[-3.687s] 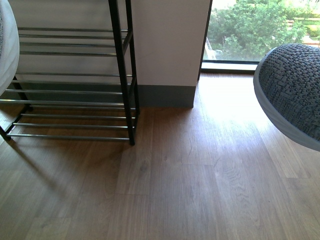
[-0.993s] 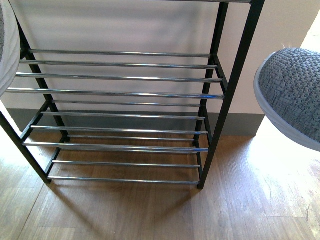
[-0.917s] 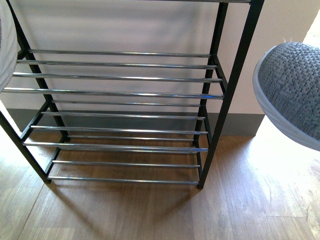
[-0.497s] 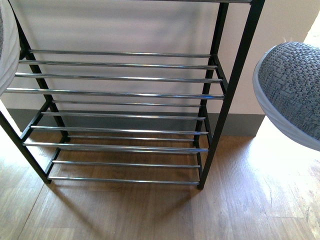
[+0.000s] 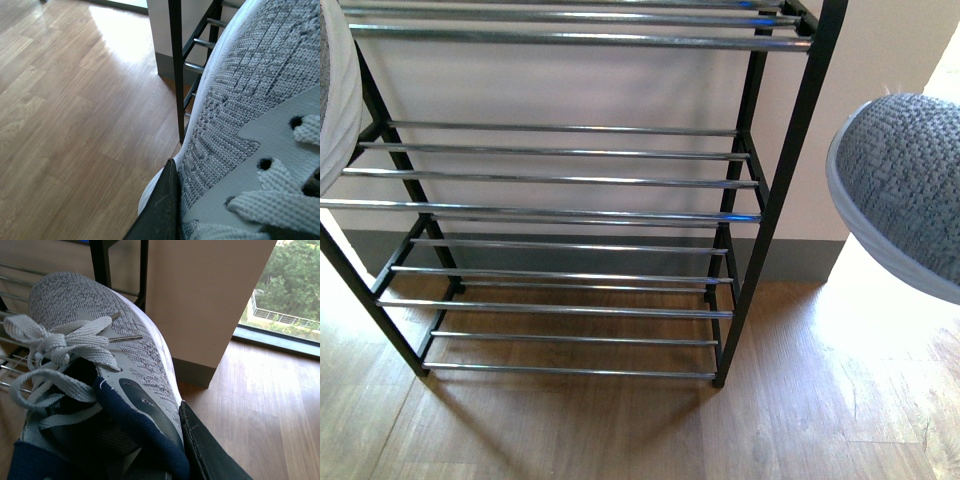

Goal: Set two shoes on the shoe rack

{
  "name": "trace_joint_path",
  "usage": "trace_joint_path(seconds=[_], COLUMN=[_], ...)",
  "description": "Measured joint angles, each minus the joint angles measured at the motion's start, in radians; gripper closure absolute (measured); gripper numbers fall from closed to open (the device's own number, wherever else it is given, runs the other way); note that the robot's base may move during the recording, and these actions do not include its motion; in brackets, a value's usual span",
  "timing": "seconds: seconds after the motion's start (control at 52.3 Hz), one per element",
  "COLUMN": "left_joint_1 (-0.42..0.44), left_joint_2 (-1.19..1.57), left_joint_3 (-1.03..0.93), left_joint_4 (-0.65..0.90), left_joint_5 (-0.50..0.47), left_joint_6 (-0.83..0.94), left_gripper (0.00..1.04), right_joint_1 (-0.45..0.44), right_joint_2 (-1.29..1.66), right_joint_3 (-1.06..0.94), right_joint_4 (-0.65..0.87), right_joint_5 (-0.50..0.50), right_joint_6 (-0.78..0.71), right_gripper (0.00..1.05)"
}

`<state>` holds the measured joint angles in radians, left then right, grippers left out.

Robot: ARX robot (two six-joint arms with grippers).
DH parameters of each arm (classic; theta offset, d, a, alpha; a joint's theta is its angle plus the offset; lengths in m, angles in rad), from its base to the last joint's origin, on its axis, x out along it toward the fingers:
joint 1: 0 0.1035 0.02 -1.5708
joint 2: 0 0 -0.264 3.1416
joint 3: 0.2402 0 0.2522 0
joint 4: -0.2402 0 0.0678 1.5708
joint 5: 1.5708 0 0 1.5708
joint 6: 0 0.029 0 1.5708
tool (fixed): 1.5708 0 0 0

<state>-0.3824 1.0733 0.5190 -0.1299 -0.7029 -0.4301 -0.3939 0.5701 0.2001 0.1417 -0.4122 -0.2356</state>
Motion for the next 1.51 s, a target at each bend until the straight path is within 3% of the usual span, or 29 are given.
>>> trace_joint_path(seconds=[1.509], left_joint_1=[0.0], left_joint_2=[-0.001], left_joint_3=[0.0], left_joint_4=[0.0], left_joint_5=[-0.002], left_joint_6=[0.0], left_gripper=[1.03], right_joint_1=[0.0], right_joint_2=[0.0], right_joint_3=[0.0], right_joint_4=[0.0], right_joint_5=[-0.008], right_joint_6=[0.001], right_gripper=[1.03])
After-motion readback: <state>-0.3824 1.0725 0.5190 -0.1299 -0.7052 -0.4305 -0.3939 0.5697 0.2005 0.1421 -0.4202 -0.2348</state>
